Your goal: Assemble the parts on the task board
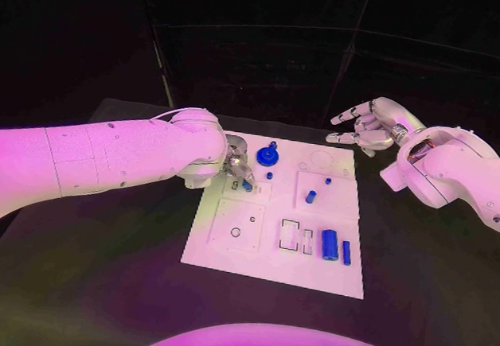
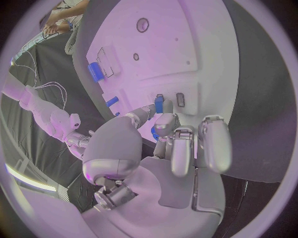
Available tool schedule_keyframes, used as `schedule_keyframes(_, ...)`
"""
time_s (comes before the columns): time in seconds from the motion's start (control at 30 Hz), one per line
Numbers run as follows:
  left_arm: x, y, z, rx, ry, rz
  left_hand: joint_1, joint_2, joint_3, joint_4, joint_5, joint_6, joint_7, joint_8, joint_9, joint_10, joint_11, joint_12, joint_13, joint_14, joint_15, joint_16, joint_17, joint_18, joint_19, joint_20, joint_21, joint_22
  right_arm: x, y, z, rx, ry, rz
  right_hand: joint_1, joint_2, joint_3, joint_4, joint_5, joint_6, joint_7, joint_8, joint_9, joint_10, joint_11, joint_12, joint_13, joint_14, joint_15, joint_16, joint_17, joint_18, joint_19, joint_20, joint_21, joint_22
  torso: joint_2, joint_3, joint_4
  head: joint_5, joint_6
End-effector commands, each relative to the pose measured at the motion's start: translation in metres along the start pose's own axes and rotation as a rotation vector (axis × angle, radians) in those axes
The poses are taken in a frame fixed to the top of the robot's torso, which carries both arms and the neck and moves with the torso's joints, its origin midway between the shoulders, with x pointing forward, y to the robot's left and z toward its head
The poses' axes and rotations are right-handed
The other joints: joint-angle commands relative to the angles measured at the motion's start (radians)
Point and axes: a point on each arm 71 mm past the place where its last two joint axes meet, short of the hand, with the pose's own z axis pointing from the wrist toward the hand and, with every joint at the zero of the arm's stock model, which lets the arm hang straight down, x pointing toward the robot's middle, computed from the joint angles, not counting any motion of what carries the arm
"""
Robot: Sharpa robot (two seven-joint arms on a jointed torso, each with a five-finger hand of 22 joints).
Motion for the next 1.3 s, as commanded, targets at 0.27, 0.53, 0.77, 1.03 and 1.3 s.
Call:
schedule_keyframes(0.27,0.0024,-0.0006,0.0001,-0.008,0.026,0.022,0.012,0.002,0.130,-0.124,0.004,0.000,-0.004,0.006,0.001,0.000,-0.003,-0.003,-0.002,0.108,-0.007,0.003,0.263,-0.015,0.019,-0.007,0.005,0.001,0.0003,0.0023,0.0010,-0.013,0.007,-0.003,-0.002,0.002,-0.006,0.002,0.007,0.007,0.002,0.005,-0.002,-0.006,0.003,-0.005,0.000,0.069,-0.008,-0.005,0.113,0.019,-0.005,0.000,-0.005,0.000,0.000,0.0004,-0.0001,-0.001,-0.003)
schedule_keyframes(0.53,0.0038,-0.0022,0.0005,-0.004,0.039,0.028,0.013,0.002,0.130,-0.124,0.005,0.000,-0.005,0.006,0.001,-0.001,-0.003,-0.005,-0.004,0.108,-0.007,0.003,0.263,-0.015,0.019,-0.007,0.005,0.001,0.0006,0.0025,0.0010,-0.013,0.009,-0.002,-0.002,0.002,-0.006,0.002,0.007,0.007,0.002,0.005,-0.002,-0.006,0.003,-0.005,0.000,0.069,-0.008,-0.005,0.113,0.019,-0.005,0.000,-0.005,0.000,0.000,0.0006,0.0000,-0.002,-0.005)
schedule_keyframes(0.77,0.0045,-0.0029,0.0014,-0.008,0.052,0.036,0.013,0.001,0.130,-0.123,0.006,0.000,-0.005,0.007,0.001,-0.001,-0.003,-0.005,-0.005,0.108,-0.007,0.003,0.263,-0.015,0.019,-0.007,0.005,0.001,0.0006,0.0024,0.0011,-0.013,0.009,-0.002,-0.002,0.002,-0.006,0.002,0.007,0.007,0.002,0.005,-0.002,-0.006,0.003,-0.005,0.000,0.069,-0.008,-0.005,0.113,0.019,-0.005,0.000,-0.005,0.000,0.000,0.0001,0.0005,-0.005,-0.007)
schedule_keyframes(1.03,0.0038,-0.0046,0.0049,-0.014,0.070,0.040,0.005,-0.002,0.121,-0.115,0.006,0.000,-0.005,0.009,0.003,0.003,-0.003,-0.004,-0.003,0.108,-0.007,0.003,0.263,-0.015,0.019,-0.007,0.005,0.001,0.0015,0.0029,0.0017,-0.012,0.013,-0.002,-0.002,0.002,-0.007,0.004,0.008,0.007,0.001,0.006,-0.002,-0.006,0.002,-0.004,0.000,0.068,-0.008,-0.005,0.112,0.019,-0.005,0.000,-0.006,-0.001,0.000,0.0004,-0.0008,-0.002,-0.008)
schedule_keyframes(1.3,0.0040,-0.0075,0.0075,-0.016,0.087,0.050,-0.009,-0.008,0.090,-0.094,0.004,0.003,-0.009,0.010,0.005,0.004,-0.005,-0.008,-0.010,0.108,-0.008,0.003,0.263,-0.016,0.019,-0.008,0.006,0.004,0.0018,0.0031,0.0019,-0.011,0.014,-0.002,-0.002,0.002,-0.007,0.004,0.008,0.007,0.001,0.006,-0.002,-0.006,0.002,-0.004,0.000,0.068,-0.008,-0.005,0.112,0.019,-0.005,0.000,-0.006,-0.001,0.000,0.0005,-0.0005,-0.002,-0.010)
